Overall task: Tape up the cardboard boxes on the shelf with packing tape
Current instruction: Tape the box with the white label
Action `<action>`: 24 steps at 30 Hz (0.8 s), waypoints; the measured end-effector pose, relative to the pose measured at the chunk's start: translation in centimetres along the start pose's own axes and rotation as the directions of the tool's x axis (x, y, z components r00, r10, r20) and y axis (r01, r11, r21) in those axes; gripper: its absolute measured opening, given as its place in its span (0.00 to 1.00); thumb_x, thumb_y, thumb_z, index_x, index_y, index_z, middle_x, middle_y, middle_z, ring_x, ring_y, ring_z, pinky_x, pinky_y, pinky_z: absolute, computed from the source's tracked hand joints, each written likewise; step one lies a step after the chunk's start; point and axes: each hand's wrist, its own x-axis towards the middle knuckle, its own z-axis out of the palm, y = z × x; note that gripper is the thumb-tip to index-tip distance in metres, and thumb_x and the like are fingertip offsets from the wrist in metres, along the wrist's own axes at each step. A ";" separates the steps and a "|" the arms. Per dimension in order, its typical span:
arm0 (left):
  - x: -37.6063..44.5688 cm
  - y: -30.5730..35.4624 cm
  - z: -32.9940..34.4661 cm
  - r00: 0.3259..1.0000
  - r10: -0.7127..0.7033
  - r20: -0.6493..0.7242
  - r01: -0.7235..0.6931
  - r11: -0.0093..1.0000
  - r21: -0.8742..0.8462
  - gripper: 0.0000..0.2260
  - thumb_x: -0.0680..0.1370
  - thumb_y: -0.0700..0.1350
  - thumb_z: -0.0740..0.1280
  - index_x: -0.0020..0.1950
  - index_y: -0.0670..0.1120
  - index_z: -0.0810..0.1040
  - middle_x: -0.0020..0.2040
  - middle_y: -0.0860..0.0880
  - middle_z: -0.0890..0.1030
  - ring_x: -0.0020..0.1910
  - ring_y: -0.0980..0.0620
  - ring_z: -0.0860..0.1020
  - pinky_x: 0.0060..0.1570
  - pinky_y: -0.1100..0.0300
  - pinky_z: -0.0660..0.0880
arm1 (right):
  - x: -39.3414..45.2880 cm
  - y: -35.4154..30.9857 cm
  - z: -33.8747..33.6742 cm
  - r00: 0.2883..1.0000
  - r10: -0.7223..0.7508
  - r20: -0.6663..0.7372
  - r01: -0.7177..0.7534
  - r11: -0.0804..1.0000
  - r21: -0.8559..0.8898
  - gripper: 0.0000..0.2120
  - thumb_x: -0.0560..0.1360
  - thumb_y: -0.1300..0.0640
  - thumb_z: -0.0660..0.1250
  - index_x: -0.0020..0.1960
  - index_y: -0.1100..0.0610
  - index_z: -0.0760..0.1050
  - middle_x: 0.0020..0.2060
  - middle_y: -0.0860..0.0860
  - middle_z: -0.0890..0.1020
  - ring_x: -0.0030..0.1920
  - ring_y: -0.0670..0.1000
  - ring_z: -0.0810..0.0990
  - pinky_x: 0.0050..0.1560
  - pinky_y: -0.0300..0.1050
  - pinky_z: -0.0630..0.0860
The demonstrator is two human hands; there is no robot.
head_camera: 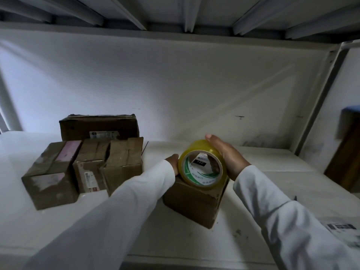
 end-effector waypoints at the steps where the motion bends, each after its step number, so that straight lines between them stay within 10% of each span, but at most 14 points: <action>1: -0.1 -0.2 0.1 1.000 -0.013 0.007 0.013 0.999 0.029 0.15 0.80 0.43 0.62 0.65 0.40 0.72 0.61 0.41 0.77 0.59 0.40 0.76 0.57 0.53 0.73 | 0.1 0.0 0.0 1.000 0.017 -0.009 -0.017 1.000 -0.014 0.31 0.53 0.22 0.65 0.36 0.49 0.80 0.39 0.54 0.82 0.47 0.59 0.81 0.62 0.58 0.72; 6: 0.0 -0.6 0.1 1.000 -0.012 0.022 0.009 0.995 0.100 0.15 0.78 0.45 0.63 0.63 0.41 0.74 0.58 0.41 0.78 0.56 0.41 0.77 0.56 0.52 0.75 | -0.6 -2.6 0.2 0.995 0.074 0.067 -0.053 0.962 -0.268 0.31 0.67 0.28 0.60 0.51 0.53 0.79 0.46 0.55 0.83 0.48 0.58 0.82 0.59 0.55 0.75; 15: -2.5 1.1 -1.2 0.995 -0.087 0.054 0.086 0.996 0.036 0.27 0.83 0.55 0.43 0.73 0.41 0.66 0.69 0.39 0.70 0.66 0.40 0.70 0.63 0.53 0.65 | -5.0 -3.9 -5.3 0.914 0.396 0.091 -0.254 0.732 -0.633 0.16 0.77 0.44 0.62 0.38 0.54 0.78 0.32 0.49 0.81 0.33 0.46 0.78 0.31 0.35 0.75; 20: -3.6 1.8 -1.1 0.989 -0.143 0.042 0.143 0.990 0.011 0.28 0.83 0.57 0.43 0.72 0.39 0.66 0.70 0.38 0.70 0.67 0.40 0.70 0.63 0.54 0.64 | -6.5 1.7 -4.3 0.883 0.468 0.038 -0.366 0.735 -0.570 0.20 0.74 0.38 0.63 0.49 0.54 0.81 0.46 0.52 0.84 0.49 0.53 0.82 0.57 0.47 0.76; 24: -4.0 1.5 -1.7 0.981 -0.169 0.098 0.170 0.986 -0.001 0.31 0.82 0.59 0.43 0.72 0.39 0.66 0.71 0.39 0.69 0.69 0.41 0.68 0.67 0.55 0.62 | -6.7 0.8 -4.7 0.924 0.378 0.049 -0.289 0.780 -0.555 0.22 0.70 0.35 0.65 0.46 0.54 0.80 0.42 0.52 0.84 0.44 0.52 0.82 0.53 0.46 0.77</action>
